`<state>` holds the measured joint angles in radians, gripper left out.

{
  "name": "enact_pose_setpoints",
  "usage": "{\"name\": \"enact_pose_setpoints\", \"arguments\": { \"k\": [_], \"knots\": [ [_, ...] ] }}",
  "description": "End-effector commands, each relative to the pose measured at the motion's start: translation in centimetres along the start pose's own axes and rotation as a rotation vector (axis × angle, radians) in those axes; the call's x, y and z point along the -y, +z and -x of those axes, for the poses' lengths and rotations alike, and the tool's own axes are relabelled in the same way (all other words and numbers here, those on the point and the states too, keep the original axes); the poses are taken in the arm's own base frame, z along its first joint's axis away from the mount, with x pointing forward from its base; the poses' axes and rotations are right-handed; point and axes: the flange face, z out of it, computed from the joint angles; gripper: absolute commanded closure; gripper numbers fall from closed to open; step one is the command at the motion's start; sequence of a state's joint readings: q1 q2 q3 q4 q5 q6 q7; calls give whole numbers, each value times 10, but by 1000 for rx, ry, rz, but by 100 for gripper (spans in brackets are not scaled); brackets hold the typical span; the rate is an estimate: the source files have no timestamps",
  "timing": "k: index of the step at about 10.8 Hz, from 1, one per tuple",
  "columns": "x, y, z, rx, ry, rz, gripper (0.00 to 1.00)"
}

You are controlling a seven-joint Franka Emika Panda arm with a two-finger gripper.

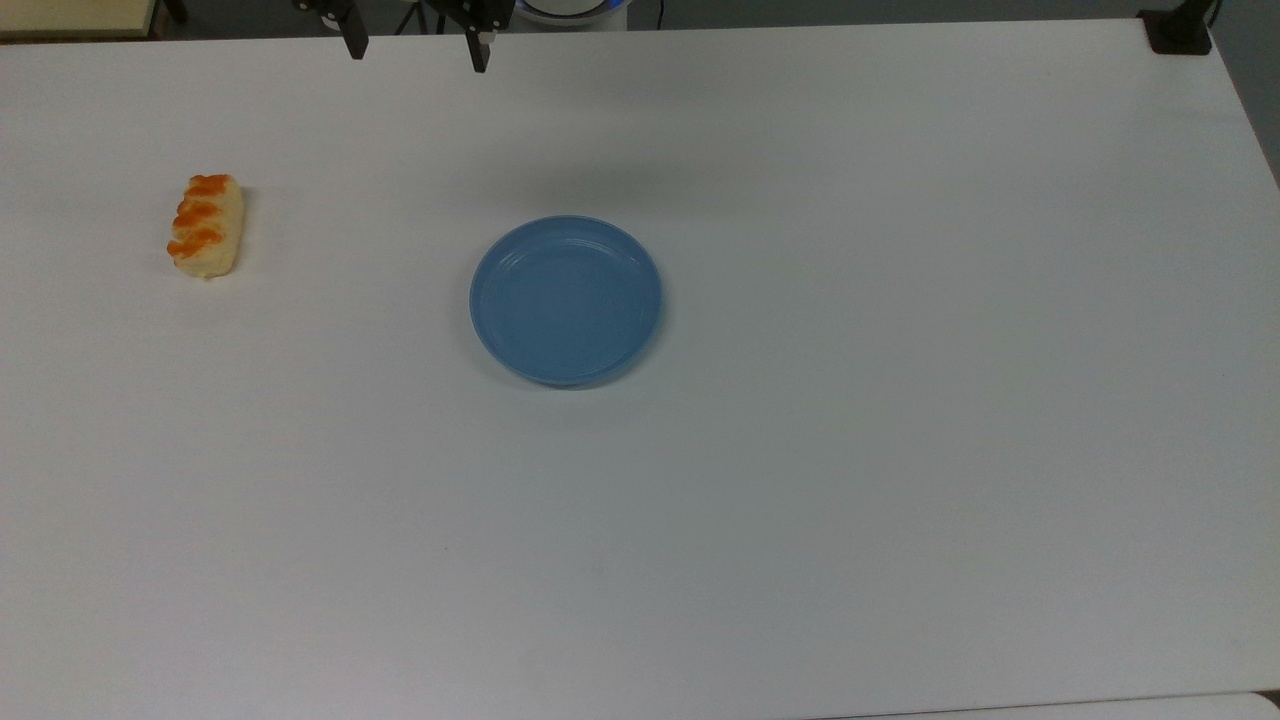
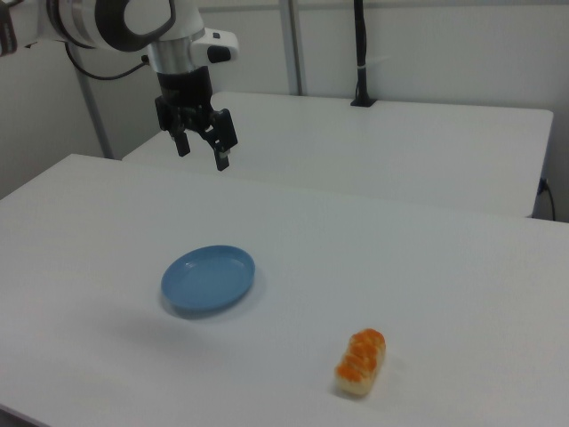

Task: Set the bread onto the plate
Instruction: 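Move the open gripper from its start pose toward the glazed bread roll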

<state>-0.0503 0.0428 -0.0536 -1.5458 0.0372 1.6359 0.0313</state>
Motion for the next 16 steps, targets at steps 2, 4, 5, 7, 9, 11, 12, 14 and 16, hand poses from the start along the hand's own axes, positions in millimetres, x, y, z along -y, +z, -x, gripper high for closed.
{"name": "enact_pose_setpoints", "arguments": {
  "k": [2, 4, 5, 7, 9, 11, 12, 14, 16],
  "knots": [
    [-1, -1, 8, 33, -4, 53, 0],
    [-13, -2, 11, 57, -7, 96, 0],
    [-22, 1, 12, 68, -27, 160, 0],
    [-57, 11, 14, 111, -154, 211, 0],
    [-121, 9, 21, 139, -288, 189, 0],
    [-195, 16, 29, 157, -403, 174, 0],
    [-215, 32, 32, 189, -445, 154, 0],
    [-248, 70, 34, 144, -392, 130, 0],
    [-270, 111, 35, 41, -303, 108, 0]
  ]
}}
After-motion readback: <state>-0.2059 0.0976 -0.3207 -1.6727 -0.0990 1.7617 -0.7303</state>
